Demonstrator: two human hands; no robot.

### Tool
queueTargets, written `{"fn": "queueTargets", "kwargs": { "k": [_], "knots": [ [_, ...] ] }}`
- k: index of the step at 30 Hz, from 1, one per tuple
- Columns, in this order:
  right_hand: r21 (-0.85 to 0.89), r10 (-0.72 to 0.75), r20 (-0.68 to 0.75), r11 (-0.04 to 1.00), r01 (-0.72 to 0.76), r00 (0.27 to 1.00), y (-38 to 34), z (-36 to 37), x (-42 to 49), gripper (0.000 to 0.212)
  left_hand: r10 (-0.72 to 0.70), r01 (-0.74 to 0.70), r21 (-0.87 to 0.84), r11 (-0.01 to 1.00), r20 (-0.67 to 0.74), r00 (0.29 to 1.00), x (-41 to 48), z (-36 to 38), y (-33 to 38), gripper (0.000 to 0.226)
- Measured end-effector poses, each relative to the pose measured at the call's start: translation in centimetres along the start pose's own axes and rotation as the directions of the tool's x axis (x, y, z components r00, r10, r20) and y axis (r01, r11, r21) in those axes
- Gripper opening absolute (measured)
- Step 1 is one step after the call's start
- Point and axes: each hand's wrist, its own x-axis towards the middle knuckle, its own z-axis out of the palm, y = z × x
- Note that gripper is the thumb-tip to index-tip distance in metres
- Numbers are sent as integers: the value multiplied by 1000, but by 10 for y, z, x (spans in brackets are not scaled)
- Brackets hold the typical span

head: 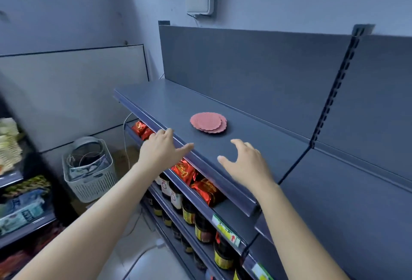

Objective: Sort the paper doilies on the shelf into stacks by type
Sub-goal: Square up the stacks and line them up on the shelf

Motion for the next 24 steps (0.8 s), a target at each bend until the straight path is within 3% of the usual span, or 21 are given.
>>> {"fn": "queueTargets", "kwargs": {
  "k": [6, 11, 13, 16, 18, 21, 24],
  "knots": [
    [159, 144, 53, 976, -150, 988, -24, 47, 124, 66, 83, -45, -195, 980, 189, 978, 133, 37, -5, 72],
    [200, 352, 0, 917, -345, 936, -32, 63, 196, 70, 60, 131, -454, 881, 382, 922, 221, 54, 6, 52],
    [265, 454, 31, 855, -445, 891, -28, 66, 211, 71, 75, 201, -511, 836, 470, 880, 257, 61, 11, 54],
    [361, 543, 85, 765, -534, 835, -23, 69, 216, 76, 229, 217, -544, 811, 636, 737, 301, 71, 15, 79],
    [452, 601, 83, 688, -568, 795, -27, 71, 214, 84, 388, 160, -578, 800, 702, 597, 321, 78, 18, 88],
    [533, 669, 57, 607, -589, 741, -39, 73, 210, 85, 614, 23, -684, 729, 669, 420, 331, 78, 25, 60],
    [667, 717, -30, 533, -520, 697, -52, 77, 198, 71, 764, 23, -802, 596, 576, 289, 324, 68, 36, 44]
  ]
}}
